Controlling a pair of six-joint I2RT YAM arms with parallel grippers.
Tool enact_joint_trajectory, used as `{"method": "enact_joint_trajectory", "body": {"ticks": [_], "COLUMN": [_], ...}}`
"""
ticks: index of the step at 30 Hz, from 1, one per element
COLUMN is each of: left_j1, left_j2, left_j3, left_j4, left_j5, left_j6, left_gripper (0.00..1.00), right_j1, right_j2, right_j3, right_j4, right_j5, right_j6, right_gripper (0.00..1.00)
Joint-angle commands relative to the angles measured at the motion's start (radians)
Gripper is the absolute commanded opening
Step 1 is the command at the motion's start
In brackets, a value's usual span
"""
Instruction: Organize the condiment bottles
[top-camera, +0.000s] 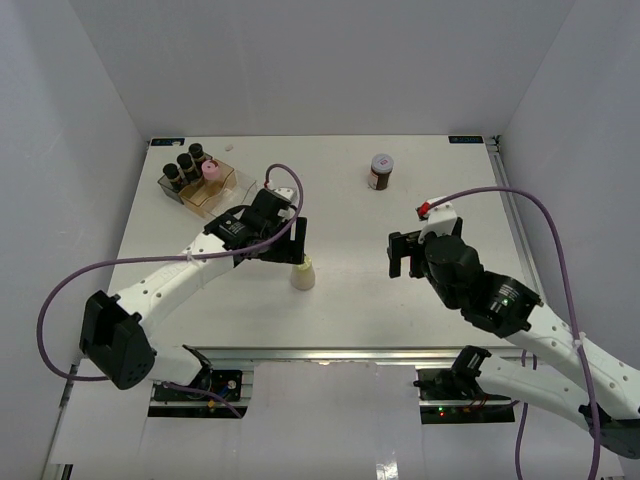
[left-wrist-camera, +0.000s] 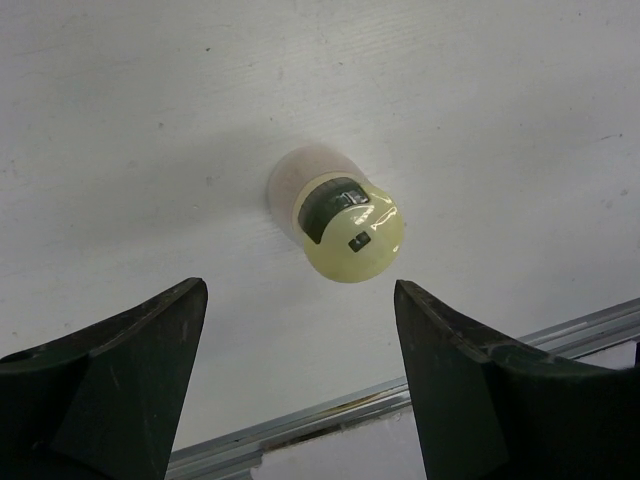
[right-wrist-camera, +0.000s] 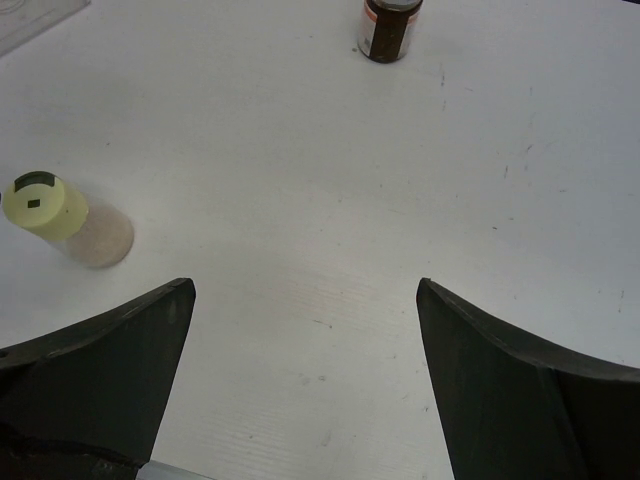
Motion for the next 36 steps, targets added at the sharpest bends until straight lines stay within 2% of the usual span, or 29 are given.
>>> {"method": "enact_joint_trajectory", "body": {"ticks": [1, 16, 25, 28, 32, 36], "left_j1": [-0.045, -0.117, -0.128, -0.130, -0.130, -0.131], "left_j2": [0.050, 0.219, 0.269, 0.282, 0.284, 0.280], "left_j3": [0.023, 0.088, 0.144, 0.150, 0.153, 0.162], "left_j4": [0.043, 0.025, -0.004, -0.016, -0.057, -0.095], "left_j5": [-0.005, -0.136, -0.188, -0.184, -0.207, -0.214], "left_j6": [-0.009, -0.089, -0.109, -0.115, -0.146, -0.156], "left_gripper": [0.86, 0.85, 0.78, 0.70, 0.64, 0.67], "right_j1": [-0.004, -0.004, -0.004, -0.004, -0.004, -0.004], "right_j2": [-0.083, -0.248, -0.257, -0.259, -0.267, -0.273], "right_j3": [-0.038, -0.103, -0.113, -0.114, -0.114, -0.117], "right_j4": [-0.024, -0.041, -0.032, -0.031, -0.034, -0.032], "right_j5": [0.079, 0.113, 0.106, 0.107, 0.112, 0.115], "right_j6": [-0.028, -0.049, -0.050, -0.051, -0.053, -0.053], "right_gripper": [0.98, 0.98, 0.98, 0.98, 0.98, 0.98]}}
